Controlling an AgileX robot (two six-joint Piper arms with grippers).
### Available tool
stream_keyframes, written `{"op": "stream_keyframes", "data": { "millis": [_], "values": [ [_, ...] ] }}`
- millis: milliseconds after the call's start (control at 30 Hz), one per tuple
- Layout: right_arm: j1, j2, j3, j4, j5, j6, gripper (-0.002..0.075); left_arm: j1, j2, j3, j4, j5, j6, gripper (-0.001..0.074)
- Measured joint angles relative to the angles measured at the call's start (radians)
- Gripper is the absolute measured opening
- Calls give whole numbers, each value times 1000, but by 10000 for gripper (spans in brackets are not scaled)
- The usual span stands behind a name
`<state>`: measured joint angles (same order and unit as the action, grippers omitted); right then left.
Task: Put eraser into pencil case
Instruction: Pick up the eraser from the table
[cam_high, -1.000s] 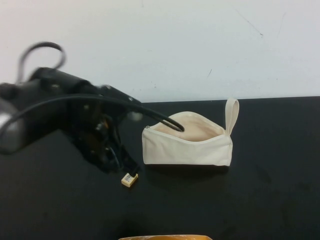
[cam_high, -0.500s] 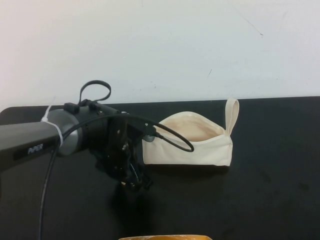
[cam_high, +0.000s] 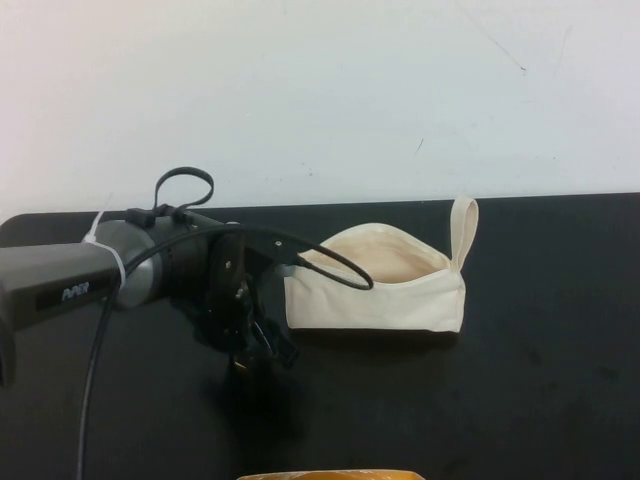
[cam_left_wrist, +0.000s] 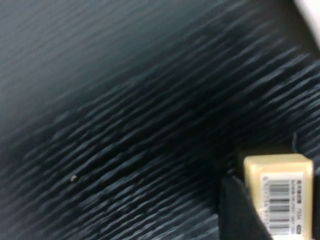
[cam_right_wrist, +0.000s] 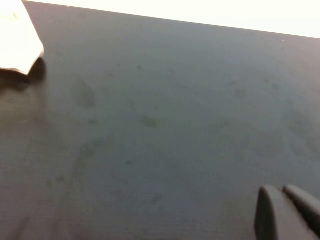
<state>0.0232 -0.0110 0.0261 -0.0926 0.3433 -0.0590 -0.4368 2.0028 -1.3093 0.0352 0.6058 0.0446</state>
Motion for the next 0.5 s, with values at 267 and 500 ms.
{"op": "stream_keyframes", "data": {
  "millis": [267, 500],
  "values": [
    [0, 0, 0, 0, 0, 0, -1, 16, 0, -2, -6, 53, 1, 190],
    [0, 0, 0, 0, 0, 0, -1, 16, -111, -2, -46, 135, 20, 190]
  ]
}}
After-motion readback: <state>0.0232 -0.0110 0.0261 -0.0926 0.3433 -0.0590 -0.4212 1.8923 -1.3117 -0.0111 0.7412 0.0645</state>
